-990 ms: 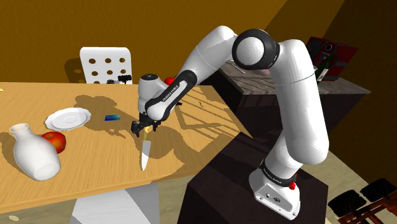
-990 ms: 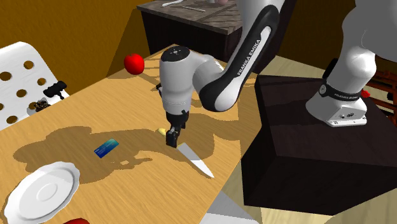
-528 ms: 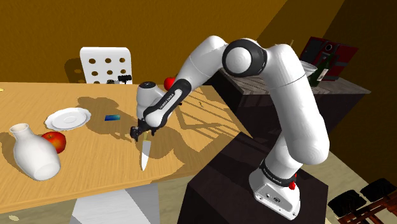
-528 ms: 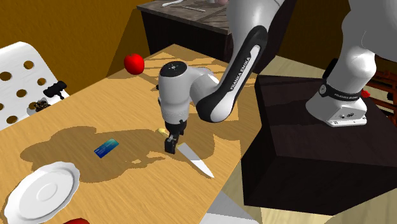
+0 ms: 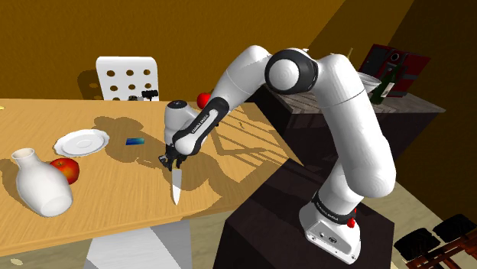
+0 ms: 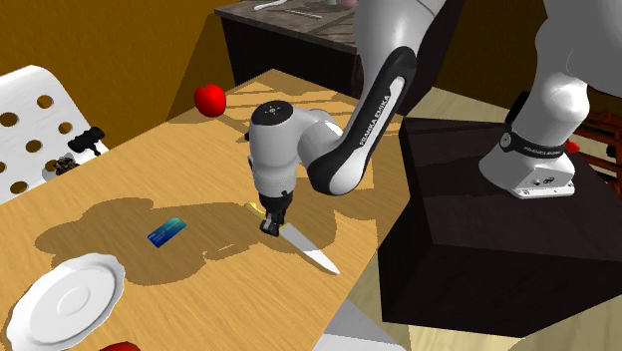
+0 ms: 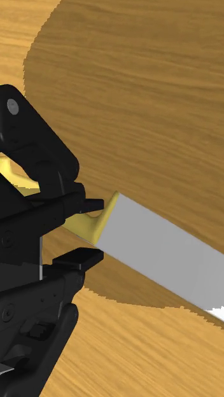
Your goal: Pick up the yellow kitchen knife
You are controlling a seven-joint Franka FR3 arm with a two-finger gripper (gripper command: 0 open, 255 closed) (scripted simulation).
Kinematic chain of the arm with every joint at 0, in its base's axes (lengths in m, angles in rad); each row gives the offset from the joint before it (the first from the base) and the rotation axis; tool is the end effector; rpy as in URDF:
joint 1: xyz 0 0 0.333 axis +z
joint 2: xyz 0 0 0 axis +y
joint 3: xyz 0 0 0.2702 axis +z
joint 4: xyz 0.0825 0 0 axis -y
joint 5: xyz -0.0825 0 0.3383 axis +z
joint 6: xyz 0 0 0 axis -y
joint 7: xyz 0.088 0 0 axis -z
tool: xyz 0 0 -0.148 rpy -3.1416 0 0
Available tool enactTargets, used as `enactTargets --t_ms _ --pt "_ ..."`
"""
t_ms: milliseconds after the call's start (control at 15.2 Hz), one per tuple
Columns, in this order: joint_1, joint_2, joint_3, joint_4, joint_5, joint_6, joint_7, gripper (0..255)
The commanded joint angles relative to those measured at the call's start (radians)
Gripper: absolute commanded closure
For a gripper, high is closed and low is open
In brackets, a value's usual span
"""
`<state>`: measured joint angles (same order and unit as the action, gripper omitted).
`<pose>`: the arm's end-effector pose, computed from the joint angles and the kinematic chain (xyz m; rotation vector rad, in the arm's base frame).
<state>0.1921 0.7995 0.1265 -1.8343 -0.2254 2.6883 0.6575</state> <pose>0.5541 0.1881 0.0673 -3.1097 0.2809 -0.1036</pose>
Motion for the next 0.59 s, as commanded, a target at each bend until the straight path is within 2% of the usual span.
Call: enactTargets --t_ms 0,528 --pt "0.0 0.0 0.0 0.0 0.0 0.0 0.0 255" --pt "-0.009 -0.06 0.012 -0.026 0.009 -0.036 -0.006 255"
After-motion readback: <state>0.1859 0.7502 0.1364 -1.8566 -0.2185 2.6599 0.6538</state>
